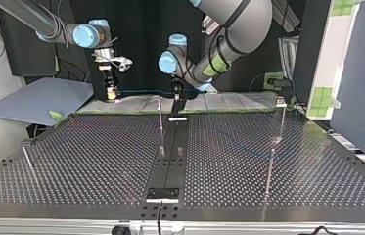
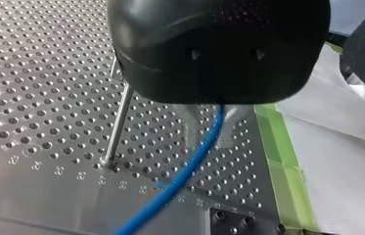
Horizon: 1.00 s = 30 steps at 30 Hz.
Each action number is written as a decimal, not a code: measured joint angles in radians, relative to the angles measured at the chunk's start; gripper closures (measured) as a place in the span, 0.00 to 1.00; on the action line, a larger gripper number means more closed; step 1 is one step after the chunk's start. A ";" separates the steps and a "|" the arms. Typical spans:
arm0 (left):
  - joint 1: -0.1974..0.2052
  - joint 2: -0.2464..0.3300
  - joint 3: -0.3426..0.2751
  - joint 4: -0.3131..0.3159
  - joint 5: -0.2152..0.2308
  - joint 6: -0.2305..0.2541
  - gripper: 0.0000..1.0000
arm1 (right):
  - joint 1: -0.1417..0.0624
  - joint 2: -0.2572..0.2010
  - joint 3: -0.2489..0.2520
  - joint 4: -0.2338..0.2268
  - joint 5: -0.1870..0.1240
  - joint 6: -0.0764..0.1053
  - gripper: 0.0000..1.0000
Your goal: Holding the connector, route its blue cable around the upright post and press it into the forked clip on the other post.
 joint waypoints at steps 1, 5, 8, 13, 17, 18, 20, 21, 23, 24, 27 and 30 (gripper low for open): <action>0.000 0.000 0.000 -0.001 0.000 0.005 0.98 | 0.000 0.000 0.000 0.000 0.000 0.000 1.00; -0.001 0.000 0.000 -0.005 -0.003 0.021 0.98 | 0.000 0.000 0.000 0.001 0.000 0.000 1.00; -0.004 0.000 0.000 -0.014 -0.008 0.026 0.98 | -0.002 0.000 0.000 0.002 0.000 0.002 1.00; -0.015 0.001 0.000 -0.028 -0.043 0.036 0.98 | -0.007 0.000 0.000 0.002 -0.001 0.008 1.00; -0.027 0.010 -0.001 -0.030 -0.074 0.044 0.98 | -0.009 0.000 0.000 -0.001 -0.002 0.010 1.00; -0.031 0.016 -0.001 -0.029 -0.085 0.046 0.98 | -0.009 0.000 0.000 -0.002 -0.002 0.010 1.00; -0.038 0.027 -0.001 -0.028 -0.099 0.049 0.98 | -0.010 0.001 0.000 -0.005 -0.002 0.011 1.00; -0.042 0.035 -0.001 -0.028 -0.107 0.053 0.98 | -0.010 0.001 0.000 -0.006 -0.002 0.012 1.00; -0.047 0.044 0.000 -0.026 -0.114 0.059 0.98 | -0.011 0.001 0.000 -0.008 -0.002 0.015 1.00; -0.048 0.046 0.000 -0.026 -0.115 0.061 0.98 | -0.012 0.001 0.000 -0.009 -0.002 0.016 1.00; -0.053 0.051 -0.001 -0.024 -0.118 0.066 0.98 | -0.013 0.002 0.000 -0.014 -0.002 0.022 1.00; -0.054 0.052 -0.001 -0.023 -0.118 0.068 0.98 | -0.016 0.003 0.000 -0.019 -0.002 0.032 1.00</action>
